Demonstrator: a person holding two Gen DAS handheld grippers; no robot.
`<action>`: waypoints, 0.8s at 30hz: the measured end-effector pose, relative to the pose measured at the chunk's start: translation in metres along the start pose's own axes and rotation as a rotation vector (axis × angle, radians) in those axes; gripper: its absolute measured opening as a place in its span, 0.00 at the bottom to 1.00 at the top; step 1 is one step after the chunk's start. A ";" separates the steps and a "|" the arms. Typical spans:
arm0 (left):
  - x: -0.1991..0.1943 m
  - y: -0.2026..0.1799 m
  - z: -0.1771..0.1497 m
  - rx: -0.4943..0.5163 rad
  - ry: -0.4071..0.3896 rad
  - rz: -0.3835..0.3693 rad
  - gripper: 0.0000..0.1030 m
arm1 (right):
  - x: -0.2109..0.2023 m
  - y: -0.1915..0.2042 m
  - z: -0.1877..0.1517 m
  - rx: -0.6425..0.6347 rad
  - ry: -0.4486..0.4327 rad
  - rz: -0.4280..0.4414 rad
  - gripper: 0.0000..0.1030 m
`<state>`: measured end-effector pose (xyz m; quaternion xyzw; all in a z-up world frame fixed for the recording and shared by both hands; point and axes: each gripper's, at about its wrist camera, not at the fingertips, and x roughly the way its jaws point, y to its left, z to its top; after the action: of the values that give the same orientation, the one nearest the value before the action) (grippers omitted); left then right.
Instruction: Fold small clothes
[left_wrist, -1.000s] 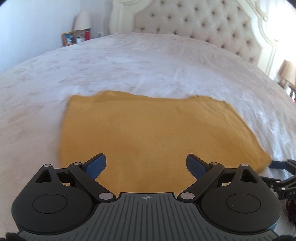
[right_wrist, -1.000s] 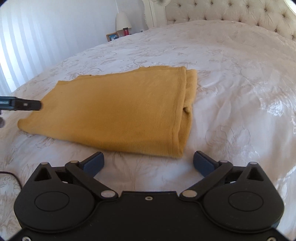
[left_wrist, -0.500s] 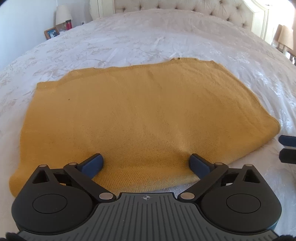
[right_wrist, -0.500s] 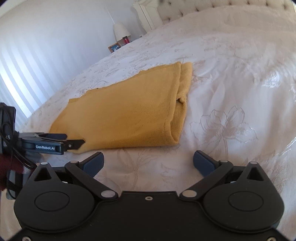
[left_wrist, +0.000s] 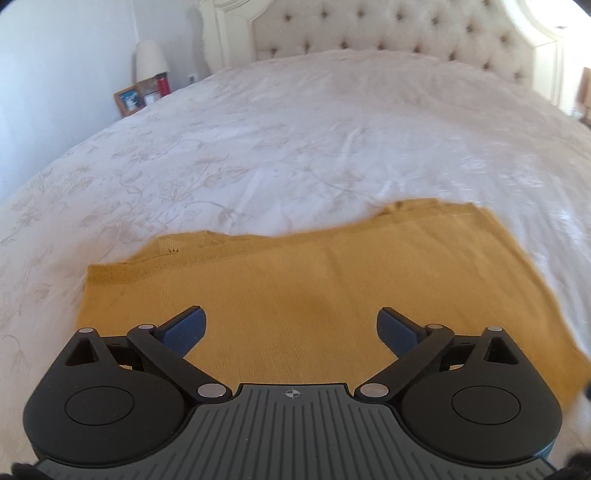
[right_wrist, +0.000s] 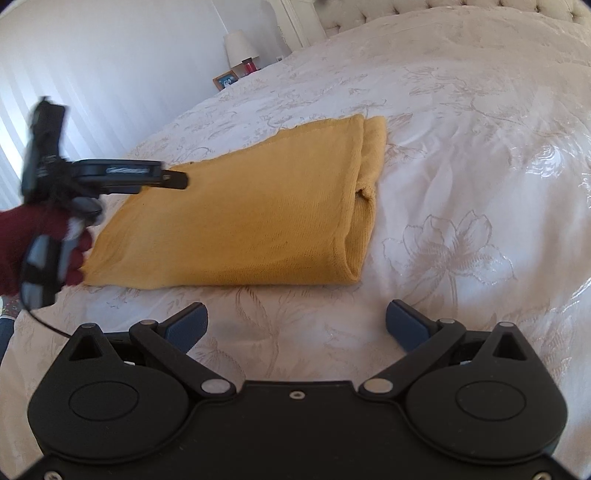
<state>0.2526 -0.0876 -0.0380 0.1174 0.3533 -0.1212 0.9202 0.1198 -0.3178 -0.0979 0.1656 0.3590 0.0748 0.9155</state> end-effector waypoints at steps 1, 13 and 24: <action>0.007 -0.001 0.001 0.006 0.014 0.014 0.97 | 0.000 0.000 0.000 0.001 0.001 -0.001 0.99; 0.016 0.026 -0.015 -0.104 0.059 -0.098 0.99 | 0.006 0.018 -0.007 -0.136 0.000 -0.075 1.00; -0.055 0.114 -0.047 -0.217 -0.011 -0.056 0.99 | -0.001 0.028 -0.005 -0.188 -0.060 -0.097 0.99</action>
<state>0.2189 0.0420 -0.0196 0.0064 0.3623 -0.1086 0.9257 0.1151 -0.2909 -0.0902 0.0637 0.3304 0.0587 0.9399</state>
